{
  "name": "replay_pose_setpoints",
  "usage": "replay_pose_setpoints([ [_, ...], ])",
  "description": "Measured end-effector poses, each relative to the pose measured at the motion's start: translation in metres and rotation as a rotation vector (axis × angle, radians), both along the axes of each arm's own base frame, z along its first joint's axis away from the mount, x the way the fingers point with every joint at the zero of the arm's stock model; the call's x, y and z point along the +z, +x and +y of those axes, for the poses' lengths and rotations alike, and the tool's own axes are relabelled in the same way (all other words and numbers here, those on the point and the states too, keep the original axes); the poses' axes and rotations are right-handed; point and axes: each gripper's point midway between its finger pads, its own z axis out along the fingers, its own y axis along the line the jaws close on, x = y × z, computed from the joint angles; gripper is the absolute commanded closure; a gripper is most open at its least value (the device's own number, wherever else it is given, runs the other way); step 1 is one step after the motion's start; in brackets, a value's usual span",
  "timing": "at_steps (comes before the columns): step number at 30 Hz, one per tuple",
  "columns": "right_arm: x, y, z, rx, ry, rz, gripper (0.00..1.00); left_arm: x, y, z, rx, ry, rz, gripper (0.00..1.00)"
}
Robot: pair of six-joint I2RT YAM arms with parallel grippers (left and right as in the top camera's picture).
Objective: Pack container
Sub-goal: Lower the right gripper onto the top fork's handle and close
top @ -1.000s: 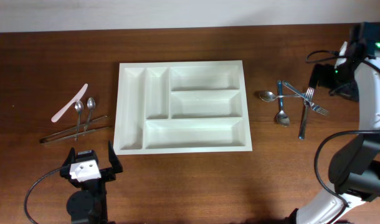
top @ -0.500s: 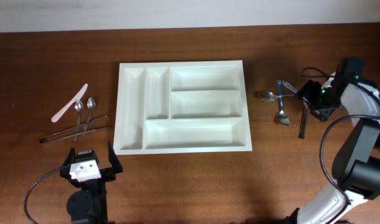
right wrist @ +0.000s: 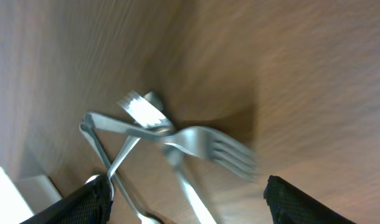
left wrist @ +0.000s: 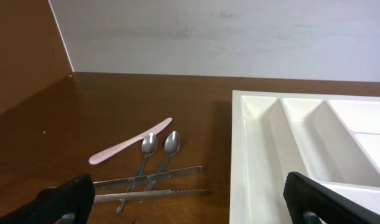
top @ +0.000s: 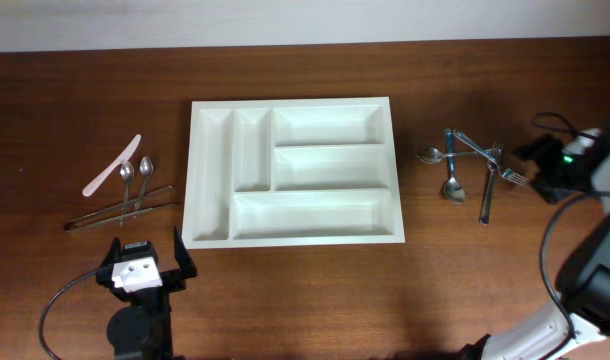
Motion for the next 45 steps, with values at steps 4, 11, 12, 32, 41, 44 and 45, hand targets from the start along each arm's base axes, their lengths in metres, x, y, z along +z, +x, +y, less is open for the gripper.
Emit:
replay_pose_setpoints([
  [4,0.016,-0.022,-0.028,-0.029,-0.021,-0.027,0.2,0.0,0.0,0.0,0.0,0.0,0.0,0.01],
  [11,0.013,-0.026,-0.025,0.032,-0.046,-0.036,0.22,0.0,0.0,0.0,0.0,0.0,0.0,0.01],
  [12,0.01,-0.027,-0.023,0.039,-0.046,-0.034,0.22,0.0,0.0,0.0,0.0,0.0,0.0,0.01],
  [32,-0.014,-0.015,-0.019,0.084,-0.111,-0.154,0.25,0.0,0.0,0.0,0.0,0.0,0.0,0.01],
  [41,-0.038,0.0,0.013,0.16,-0.057,-0.156,0.27,0.0,0.0,0.0,0.0,0.0,0.0,0.01],
  [44,-0.037,0.005,0.016,0.165,-0.05,-0.174,0.28,0.0,0.0,0.0,0.0,0.0,0.0,0.01],
  [45,-0.037,0.006,0.016,0.163,-0.049,-0.175,0.3,0.0,0.0,0.0,0.0,0.0,0.0,0.01],
])
